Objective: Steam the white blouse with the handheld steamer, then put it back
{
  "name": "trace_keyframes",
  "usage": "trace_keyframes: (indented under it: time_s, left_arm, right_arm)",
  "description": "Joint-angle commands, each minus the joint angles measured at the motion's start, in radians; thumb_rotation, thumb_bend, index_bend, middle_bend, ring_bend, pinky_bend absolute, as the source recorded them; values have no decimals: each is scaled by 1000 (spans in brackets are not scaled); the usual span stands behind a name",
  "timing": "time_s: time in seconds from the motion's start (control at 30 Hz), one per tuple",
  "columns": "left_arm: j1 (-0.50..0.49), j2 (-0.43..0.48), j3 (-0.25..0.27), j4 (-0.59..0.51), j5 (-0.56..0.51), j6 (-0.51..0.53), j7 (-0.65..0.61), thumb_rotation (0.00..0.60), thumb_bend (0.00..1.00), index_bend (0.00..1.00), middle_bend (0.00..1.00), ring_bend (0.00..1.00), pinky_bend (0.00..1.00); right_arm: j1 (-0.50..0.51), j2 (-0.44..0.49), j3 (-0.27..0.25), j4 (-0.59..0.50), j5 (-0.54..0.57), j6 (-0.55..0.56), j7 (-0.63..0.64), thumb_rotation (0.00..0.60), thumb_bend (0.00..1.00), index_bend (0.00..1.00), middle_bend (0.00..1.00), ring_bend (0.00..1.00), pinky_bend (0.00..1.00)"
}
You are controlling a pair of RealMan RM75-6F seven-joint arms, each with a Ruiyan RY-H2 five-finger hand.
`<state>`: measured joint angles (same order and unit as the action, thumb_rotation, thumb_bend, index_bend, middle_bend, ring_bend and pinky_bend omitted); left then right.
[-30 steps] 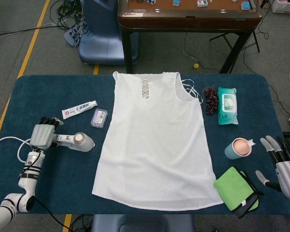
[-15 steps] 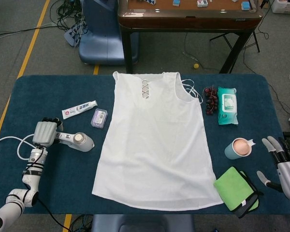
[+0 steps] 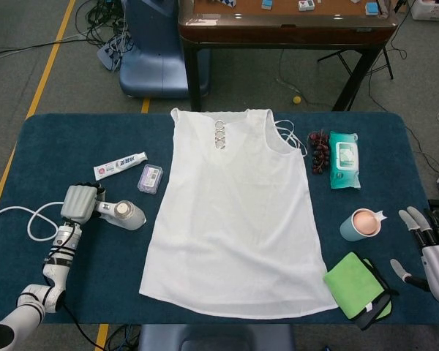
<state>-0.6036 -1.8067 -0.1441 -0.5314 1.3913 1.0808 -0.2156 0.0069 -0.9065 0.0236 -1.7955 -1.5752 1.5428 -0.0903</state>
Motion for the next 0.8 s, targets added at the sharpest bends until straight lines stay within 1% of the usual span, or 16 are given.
trace_keyframes:
  time_s: [0.03, 0.23, 0.37, 0.57, 0.67, 0.8]
  left_arm:
    - [-5, -6, -6, -3, -3, -5, -35, 600, 195, 757, 586, 527, 530]
    - [-8, -14, -14, 10, -3, 6, -111, 600, 196, 814, 697, 628, 616]
    - [-9, -10, -22, 4, -11, -3, -156, 600, 197, 851, 746, 668, 634]
    - [-6, 15, -34, -33, -22, -11, -220, 600, 197, 870, 770, 681, 638]
    - [-2, 37, -41, -70, -24, 0, -244, 600, 197, 872, 773, 682, 638]
    - [6, 81, -47, -149, -22, 19, -263, 600, 198, 873, 773, 683, 638]
  right_arm:
    - [0, 0, 0, 0, 1, -1, -1, 600, 263, 0, 94, 0, 0]
    - [3, -4, 0, -3, 4, -9, -7, 600, 263, 0, 94, 0, 0]
    - [7, -5, 0, -6, 4, -18, -13, 600, 263, 0, 94, 0, 0]
    - [20, -4, -9, -21, -12, -43, -25, 600, 262, 0, 94, 0, 0]
    - [38, -3, -24, -33, -35, -83, -18, 600, 263, 0, 94, 0, 0]
    - [78, -2, -47, -52, -69, -164, -5, 600, 265, 0, 94, 0, 0]
